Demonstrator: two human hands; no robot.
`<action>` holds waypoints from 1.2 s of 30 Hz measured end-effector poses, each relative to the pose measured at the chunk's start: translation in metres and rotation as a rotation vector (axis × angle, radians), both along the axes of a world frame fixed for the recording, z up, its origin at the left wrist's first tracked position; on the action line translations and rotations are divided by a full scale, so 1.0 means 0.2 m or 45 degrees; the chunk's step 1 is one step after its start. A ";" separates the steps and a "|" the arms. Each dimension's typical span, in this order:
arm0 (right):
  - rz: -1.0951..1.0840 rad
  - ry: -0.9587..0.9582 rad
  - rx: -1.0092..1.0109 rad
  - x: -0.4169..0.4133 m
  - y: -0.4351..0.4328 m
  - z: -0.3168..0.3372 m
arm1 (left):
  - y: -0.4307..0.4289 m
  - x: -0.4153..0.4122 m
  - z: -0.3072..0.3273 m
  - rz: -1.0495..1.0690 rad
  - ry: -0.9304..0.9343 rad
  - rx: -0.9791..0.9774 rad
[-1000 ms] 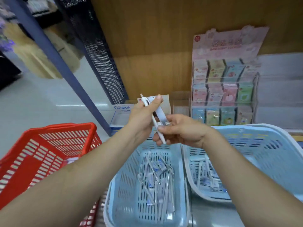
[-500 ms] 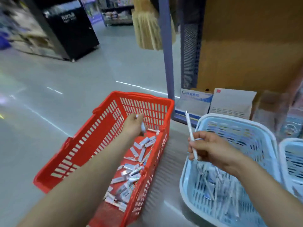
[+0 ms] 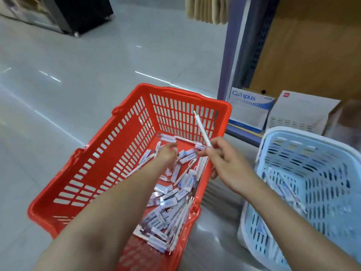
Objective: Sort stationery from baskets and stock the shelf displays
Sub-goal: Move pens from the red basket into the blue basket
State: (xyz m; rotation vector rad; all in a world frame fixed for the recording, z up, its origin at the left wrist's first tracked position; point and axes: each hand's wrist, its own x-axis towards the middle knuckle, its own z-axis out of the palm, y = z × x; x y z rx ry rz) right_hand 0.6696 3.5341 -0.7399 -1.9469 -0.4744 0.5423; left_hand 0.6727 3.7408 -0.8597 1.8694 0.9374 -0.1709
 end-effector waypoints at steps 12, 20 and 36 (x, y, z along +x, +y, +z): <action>-0.105 -0.262 -0.281 -0.03 -0.03 -0.04 | -0.29 -0.22 0.62 -0.904 0.036 -0.441; 0.013 0.538 -0.123 -0.01 -0.23 0.18 | -0.53 -0.43 0.54 -0.934 -0.187 -0.161; -0.142 0.456 -0.226 0.38 -0.89 0.30 | -0.80 -0.21 0.58 -1.077 -0.336 0.463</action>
